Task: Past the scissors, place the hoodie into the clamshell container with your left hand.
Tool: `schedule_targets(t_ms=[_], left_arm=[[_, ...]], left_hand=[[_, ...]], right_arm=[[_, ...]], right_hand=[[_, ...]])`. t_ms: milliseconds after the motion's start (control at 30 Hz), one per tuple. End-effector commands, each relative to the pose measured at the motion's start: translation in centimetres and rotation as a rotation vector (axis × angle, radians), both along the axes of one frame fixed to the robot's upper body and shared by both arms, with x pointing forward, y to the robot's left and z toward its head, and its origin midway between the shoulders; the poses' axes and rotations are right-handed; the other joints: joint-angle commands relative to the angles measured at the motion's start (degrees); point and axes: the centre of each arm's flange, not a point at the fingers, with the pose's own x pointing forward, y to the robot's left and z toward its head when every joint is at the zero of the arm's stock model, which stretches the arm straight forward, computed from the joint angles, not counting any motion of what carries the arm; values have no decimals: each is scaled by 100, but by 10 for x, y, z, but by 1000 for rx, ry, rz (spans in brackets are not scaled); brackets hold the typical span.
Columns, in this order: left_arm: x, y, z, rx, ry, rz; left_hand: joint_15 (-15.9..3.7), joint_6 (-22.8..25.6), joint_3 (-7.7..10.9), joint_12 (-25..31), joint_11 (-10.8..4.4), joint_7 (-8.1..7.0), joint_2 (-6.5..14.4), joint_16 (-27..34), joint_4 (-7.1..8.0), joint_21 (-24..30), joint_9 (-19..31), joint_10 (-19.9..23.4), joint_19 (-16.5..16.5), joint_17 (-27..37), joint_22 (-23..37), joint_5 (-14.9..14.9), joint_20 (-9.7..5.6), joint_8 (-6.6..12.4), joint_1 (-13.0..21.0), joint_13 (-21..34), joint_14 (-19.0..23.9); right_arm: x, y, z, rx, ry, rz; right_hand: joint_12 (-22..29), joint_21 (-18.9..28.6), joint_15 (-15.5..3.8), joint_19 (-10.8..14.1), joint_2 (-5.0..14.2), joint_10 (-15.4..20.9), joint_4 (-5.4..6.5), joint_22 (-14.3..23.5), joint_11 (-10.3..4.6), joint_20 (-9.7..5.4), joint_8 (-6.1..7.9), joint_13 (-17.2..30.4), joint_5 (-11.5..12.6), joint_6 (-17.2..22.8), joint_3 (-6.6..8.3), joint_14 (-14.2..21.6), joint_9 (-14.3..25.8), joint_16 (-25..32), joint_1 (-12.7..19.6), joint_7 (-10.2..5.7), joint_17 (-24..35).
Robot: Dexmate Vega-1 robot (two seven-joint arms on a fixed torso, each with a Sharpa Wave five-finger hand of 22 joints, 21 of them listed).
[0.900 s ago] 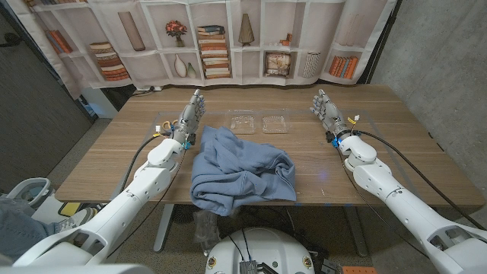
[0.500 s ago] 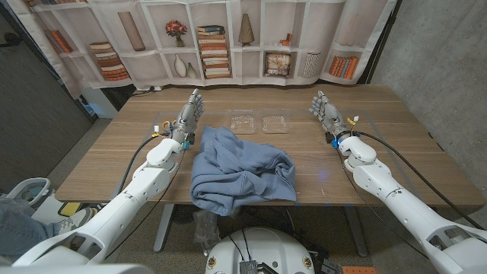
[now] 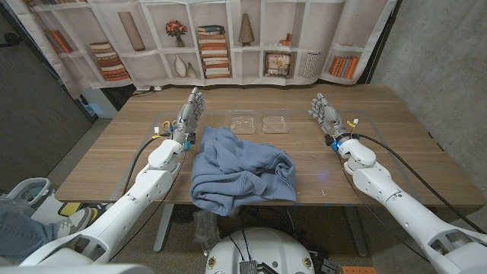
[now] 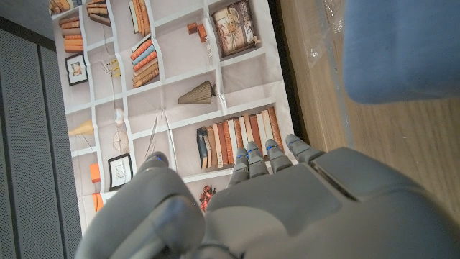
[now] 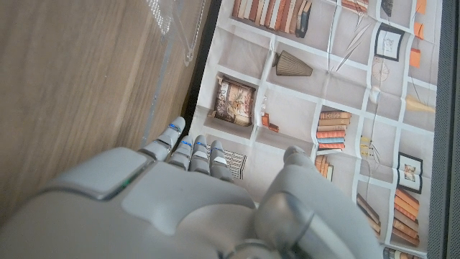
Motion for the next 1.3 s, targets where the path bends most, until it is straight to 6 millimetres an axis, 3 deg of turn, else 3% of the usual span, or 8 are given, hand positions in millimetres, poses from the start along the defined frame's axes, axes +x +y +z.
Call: schedule_targets(t_ms=[33,700,1300], left_arm=[[-12,0,5,48,13,-11],[-26,17,-8,35,-26,-51],[-38,26,-15,58,-51,-38]], left_hand=[[-1,23,18,-8,34,0,-5,5,-26,-13,9,14,18,26,18,41,-143,13,71,11,39],[-9,194,-2,6,18,-3,16,15,-64,-39,11,195,129,27,19,52,-123,28,146,12,218],[8,249,-22,-12,22,5,26,-2,-81,-73,12,249,157,29,21,55,-93,13,183,14,270]], right_arm=[[-9,-6,3,2,-29,-7],[-19,-10,5,33,-58,-20],[-11,-2,11,38,-58,-10]], right_hand=[[-6,-24,32,66,11,21,-44,30,41,-8,12,24,0,11,12,16,14,-10,80,26,29],[-4,-66,29,90,26,50,-53,33,31,-1,5,25,-21,23,3,39,14,-6,73,20,37],[-6,-106,38,112,42,66,-66,35,32,5,-2,26,-37,23,-2,53,14,-7,76,19,40]])
